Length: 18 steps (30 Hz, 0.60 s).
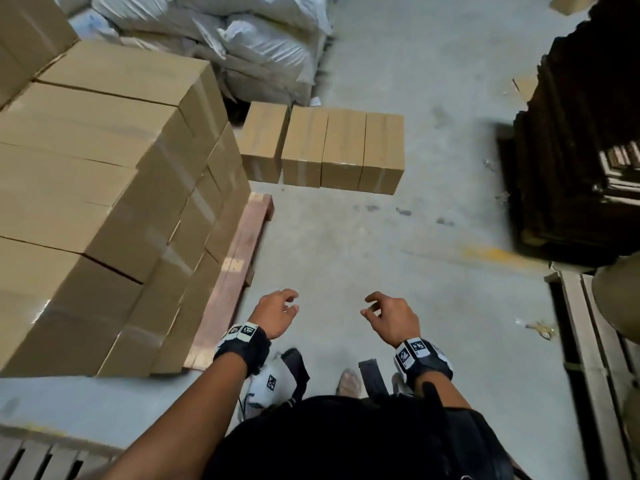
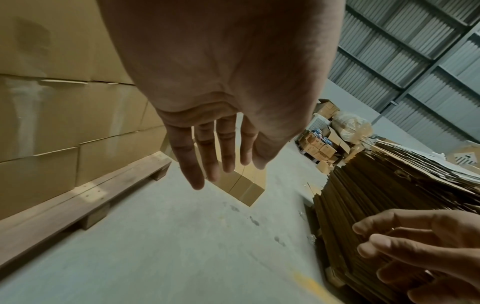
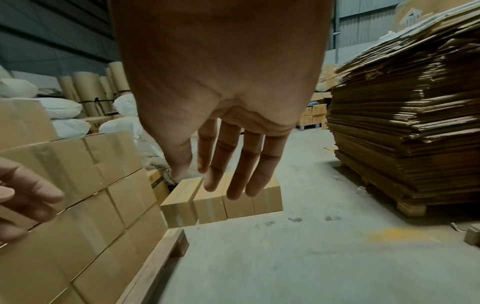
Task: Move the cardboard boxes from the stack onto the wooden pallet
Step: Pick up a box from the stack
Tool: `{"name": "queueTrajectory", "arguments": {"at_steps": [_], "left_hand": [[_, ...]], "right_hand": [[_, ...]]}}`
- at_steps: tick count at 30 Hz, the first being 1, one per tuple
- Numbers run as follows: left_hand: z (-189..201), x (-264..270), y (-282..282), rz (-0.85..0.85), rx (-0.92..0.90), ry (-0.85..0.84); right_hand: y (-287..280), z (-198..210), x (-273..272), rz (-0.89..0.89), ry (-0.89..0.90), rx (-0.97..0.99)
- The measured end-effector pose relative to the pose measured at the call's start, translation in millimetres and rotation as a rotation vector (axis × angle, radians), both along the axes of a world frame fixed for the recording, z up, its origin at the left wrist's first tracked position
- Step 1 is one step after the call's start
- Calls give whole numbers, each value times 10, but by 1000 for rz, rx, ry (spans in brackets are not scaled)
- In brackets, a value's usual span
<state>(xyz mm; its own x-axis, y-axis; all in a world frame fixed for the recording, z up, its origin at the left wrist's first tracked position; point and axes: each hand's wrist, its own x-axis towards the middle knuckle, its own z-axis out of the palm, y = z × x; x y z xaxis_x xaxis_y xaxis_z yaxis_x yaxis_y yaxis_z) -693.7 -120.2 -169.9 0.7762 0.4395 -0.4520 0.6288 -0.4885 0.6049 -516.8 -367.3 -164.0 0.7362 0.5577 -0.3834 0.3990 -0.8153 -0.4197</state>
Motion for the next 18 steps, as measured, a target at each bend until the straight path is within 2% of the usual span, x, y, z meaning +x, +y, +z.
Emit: {"name": "queueTrajectory", "arguments": {"at_steps": [9, 18], "left_hand": [[72, 1374, -311, -37, 2, -18], [-235, 2673, 128, -81, -7, 10]], "right_hand": [[-491, -55, 1220, -101, 36, 35], [-190, -183, 2388, -204, 18, 71]]}}
